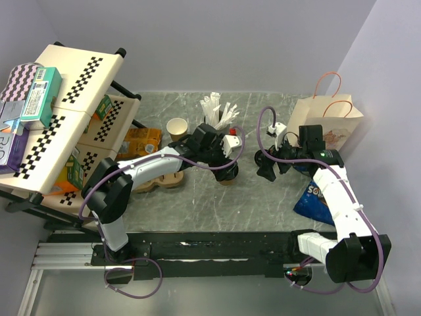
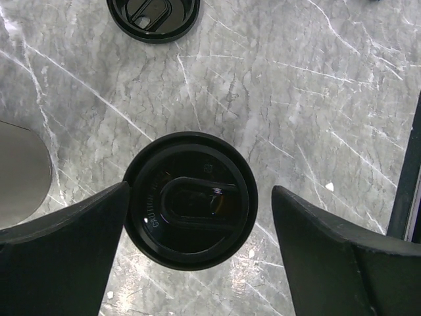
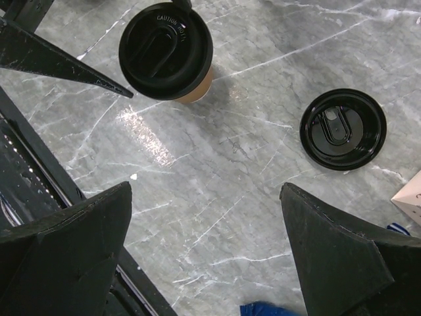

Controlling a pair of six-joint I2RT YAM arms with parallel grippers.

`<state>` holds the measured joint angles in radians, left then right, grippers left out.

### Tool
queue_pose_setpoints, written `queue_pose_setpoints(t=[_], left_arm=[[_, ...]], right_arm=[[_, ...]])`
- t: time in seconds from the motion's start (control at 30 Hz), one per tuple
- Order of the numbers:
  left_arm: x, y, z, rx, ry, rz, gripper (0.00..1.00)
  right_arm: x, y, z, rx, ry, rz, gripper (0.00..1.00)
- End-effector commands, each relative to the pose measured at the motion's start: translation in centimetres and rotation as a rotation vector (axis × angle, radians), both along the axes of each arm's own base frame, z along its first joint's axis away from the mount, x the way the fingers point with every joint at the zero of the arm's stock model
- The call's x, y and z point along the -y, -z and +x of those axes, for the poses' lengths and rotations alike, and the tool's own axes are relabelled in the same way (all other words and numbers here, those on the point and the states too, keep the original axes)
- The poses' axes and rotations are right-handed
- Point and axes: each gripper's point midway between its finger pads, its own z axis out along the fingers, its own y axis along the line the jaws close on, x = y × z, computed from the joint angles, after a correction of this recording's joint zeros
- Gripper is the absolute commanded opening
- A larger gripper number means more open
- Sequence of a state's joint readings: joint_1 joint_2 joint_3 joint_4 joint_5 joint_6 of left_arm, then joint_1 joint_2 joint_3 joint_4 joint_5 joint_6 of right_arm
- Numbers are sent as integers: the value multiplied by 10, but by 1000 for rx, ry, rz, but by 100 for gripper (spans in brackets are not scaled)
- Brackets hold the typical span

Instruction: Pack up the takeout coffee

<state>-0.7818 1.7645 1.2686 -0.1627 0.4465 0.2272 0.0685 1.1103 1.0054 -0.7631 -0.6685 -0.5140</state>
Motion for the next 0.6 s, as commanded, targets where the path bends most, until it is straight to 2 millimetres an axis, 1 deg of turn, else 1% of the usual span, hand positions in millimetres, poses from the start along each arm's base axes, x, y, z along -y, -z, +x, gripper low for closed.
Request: queue_pose_setpoints(t=[0.0, 0.07, 0.23, 0.3, 0.4, 0.57], left_arm=[[5, -10, 3, 25, 22, -20, 93], [4, -10, 6, 34, 16, -14, 91], [2, -7, 5, 47, 24, 2, 89], [0, -7, 7, 56, 15, 11, 90], [-4, 2, 10, 47, -9, 40, 92], [-3, 0, 11, 50, -11, 34, 89]], right_arm=[[0, -3, 3, 27, 2, 3, 100], [-1, -3, 4, 25, 0, 5, 100], [0, -4, 6, 29, 3, 1, 100], [0, -3, 7, 25, 3, 1, 100], [-1, -3, 8, 23, 3, 3, 100], [0, -4, 10, 24, 6, 2, 100]])
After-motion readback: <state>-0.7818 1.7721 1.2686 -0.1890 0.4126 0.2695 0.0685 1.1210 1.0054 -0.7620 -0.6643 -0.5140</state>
